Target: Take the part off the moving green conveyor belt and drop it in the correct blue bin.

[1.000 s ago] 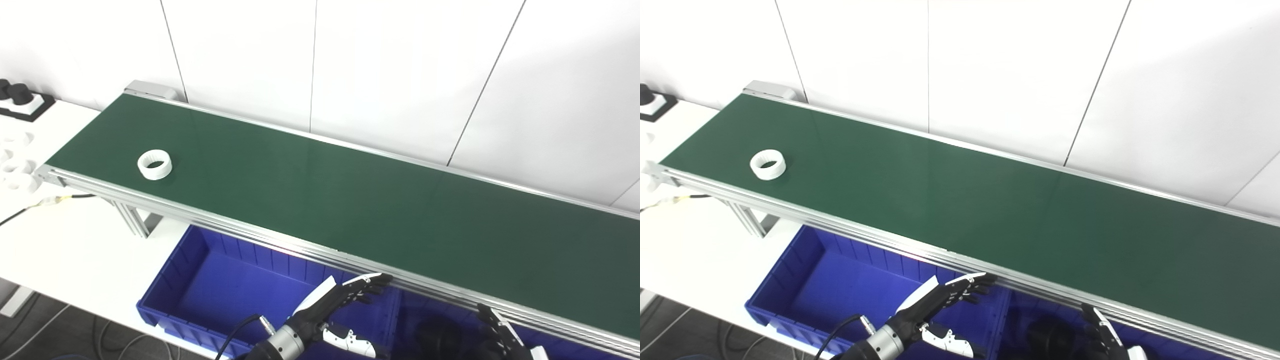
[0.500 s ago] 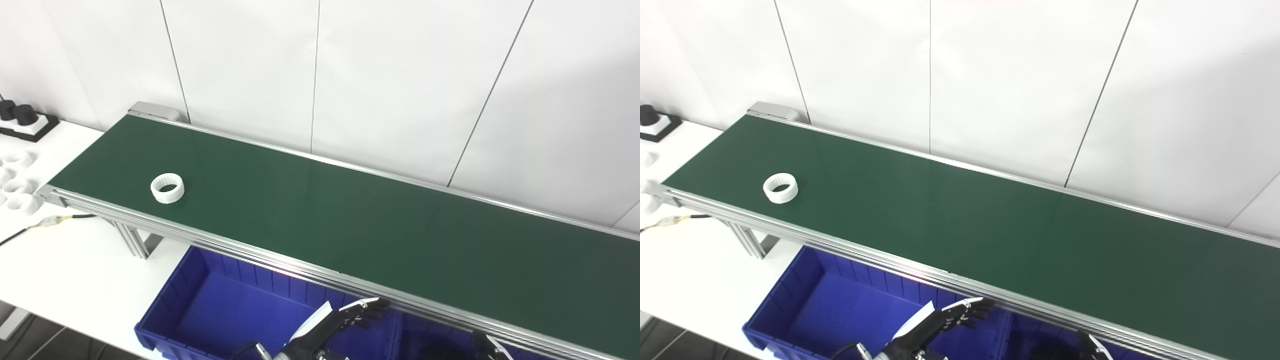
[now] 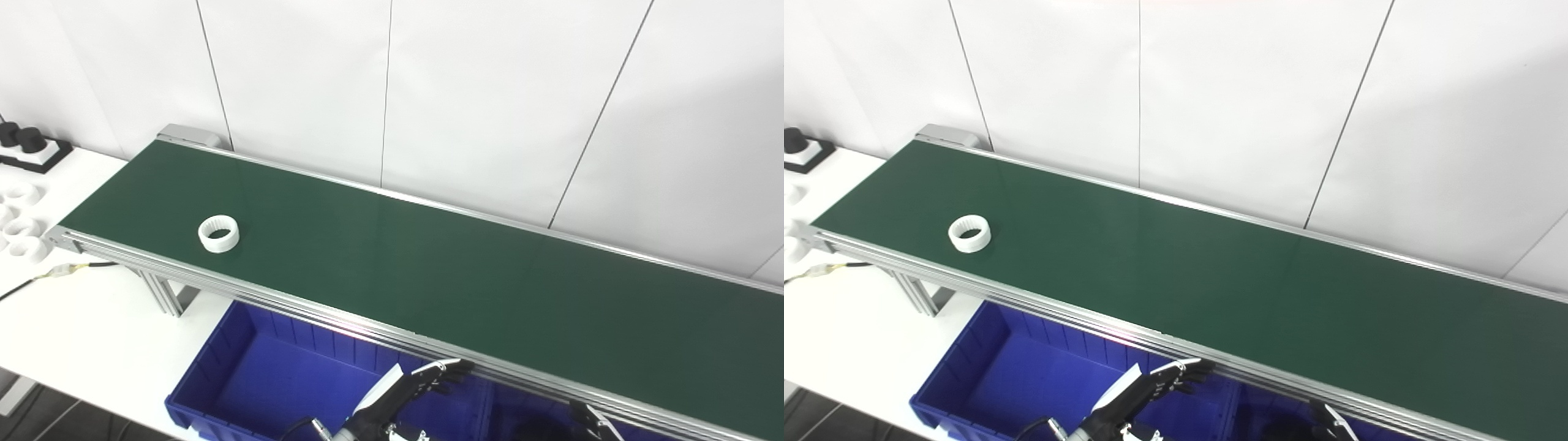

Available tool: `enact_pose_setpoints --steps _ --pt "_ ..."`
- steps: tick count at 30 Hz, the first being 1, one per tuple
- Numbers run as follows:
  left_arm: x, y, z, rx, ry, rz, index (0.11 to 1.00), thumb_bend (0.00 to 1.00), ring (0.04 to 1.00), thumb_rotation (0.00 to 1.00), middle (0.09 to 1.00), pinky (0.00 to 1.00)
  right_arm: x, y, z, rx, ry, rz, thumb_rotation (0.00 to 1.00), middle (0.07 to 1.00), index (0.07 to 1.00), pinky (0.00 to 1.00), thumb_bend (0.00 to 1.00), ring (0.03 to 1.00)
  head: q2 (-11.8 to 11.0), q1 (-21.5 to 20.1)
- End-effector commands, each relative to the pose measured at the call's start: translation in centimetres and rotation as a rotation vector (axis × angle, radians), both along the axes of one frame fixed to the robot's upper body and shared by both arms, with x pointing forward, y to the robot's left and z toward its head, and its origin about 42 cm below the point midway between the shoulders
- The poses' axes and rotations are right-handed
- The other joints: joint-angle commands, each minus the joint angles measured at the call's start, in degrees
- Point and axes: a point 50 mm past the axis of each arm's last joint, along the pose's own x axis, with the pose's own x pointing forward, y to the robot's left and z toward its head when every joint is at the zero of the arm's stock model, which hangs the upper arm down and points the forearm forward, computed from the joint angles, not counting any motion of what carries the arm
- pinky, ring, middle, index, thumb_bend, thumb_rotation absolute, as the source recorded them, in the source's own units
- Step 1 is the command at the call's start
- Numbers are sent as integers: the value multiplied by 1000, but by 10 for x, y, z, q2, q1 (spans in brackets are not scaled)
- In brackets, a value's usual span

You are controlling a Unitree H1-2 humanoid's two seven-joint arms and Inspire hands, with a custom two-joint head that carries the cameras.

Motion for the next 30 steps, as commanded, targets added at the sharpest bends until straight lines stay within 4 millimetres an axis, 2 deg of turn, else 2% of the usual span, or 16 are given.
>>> enact_pose_setpoints --steps 1,7,13,15,18,25,30 --pt "7 -3 19 -41 -102 23 857 901 873 303 877 829 7 1 9 24 -80 8 192 853 860 739 855 806 0 1" --pt "10 -3 35 -82 -157 44 860 886 886 319 892 834 9 0 7 41 -92 8 181 853 854 732 849 801 -4 4" --pt "15 -16 71 -194 -246 26 867 918 891 370 905 785 14 -1 5 47 -102 11 207 846 849 728 849 794 -8 3" --pt "19 -17 82 -190 -285 20 869 916 894 387 907 792 15 -1 4 66 -106 7 165 850 850 737 844 799 -10 1" --pt "24 -18 95 -184 -329 19 869 912 900 396 910 814 15 -1 3 70 -111 5 177 849 849 739 840 799 -11 -1" --pt "39 -8 119 -104 -426 75 892 871 915 444 912 892 19 0 0 87 -129 5 160 849 847 736 837 800 -14 -2" --pt "48 4 133 -36 -458 112 897 834 913 439 913 877 20 0 -2 80 -136 13 180 849 846 727 836 796 -16 -1"
